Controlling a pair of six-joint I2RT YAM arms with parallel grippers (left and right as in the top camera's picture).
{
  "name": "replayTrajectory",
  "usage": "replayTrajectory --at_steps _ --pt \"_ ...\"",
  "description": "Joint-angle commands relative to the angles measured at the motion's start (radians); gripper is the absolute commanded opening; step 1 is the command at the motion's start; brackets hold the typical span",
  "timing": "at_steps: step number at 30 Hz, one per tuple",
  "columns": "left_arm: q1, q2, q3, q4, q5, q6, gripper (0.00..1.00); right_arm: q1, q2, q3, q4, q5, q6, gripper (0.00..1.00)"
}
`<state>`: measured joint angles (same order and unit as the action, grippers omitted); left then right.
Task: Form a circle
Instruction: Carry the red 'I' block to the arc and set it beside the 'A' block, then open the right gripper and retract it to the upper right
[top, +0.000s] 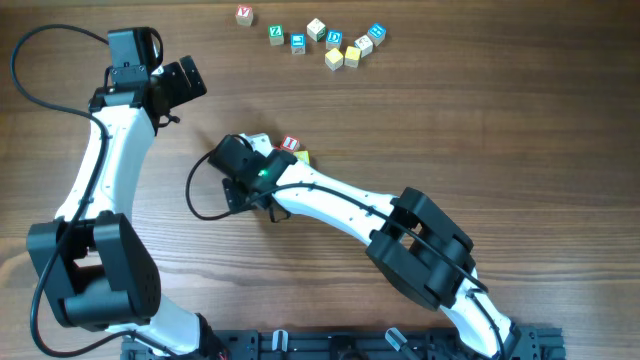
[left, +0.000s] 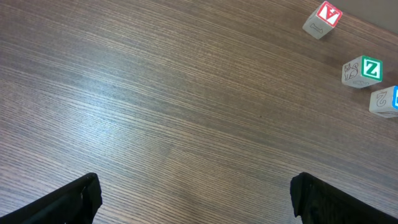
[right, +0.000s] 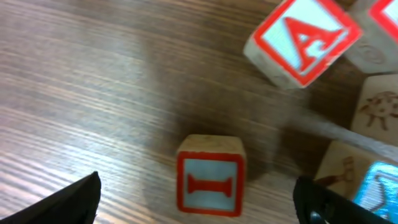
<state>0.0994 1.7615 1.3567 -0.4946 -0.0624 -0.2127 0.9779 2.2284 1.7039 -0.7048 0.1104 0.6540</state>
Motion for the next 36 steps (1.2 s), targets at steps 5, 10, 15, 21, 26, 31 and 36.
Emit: replayTrajectory --at_steps 5,10,15,21,26,31,36 --pt "0.001 -0.009 0.005 0.0 0.001 -0.009 1.0 -0.001 0.026 -0.011 0.02 -0.034 0.0 0.89" --pt "0.001 -0.009 0.005 0.0 0.001 -0.009 1.0 -0.001 0.026 -0.011 0.025 -0.002 0.003 0.52" --pt "0.001 -0.009 0.005 0.0 0.001 -0.009 1.0 -0.001 0.026 -0.011 0.016 0.017 0.004 0.35" --pt "0.001 -0.009 0.005 0.0 0.001 -0.008 1.0 -0.002 0.026 -0.011 0.009 0.103 0.049 0.31" --pt "0.001 -0.009 0.005 0.0 0.001 -0.009 1.0 -0.002 0.022 -0.001 0.035 0.043 0.038 0.48" --pt "0.001 -0.009 0.005 0.0 0.001 -0.009 1.0 -0.003 -0.06 0.037 0.039 0.01 -0.047 0.57" --pt "0.001 -0.009 0.005 0.0 0.001 -0.009 1.0 -0.095 -0.189 0.037 -0.034 0.132 -0.051 0.57"
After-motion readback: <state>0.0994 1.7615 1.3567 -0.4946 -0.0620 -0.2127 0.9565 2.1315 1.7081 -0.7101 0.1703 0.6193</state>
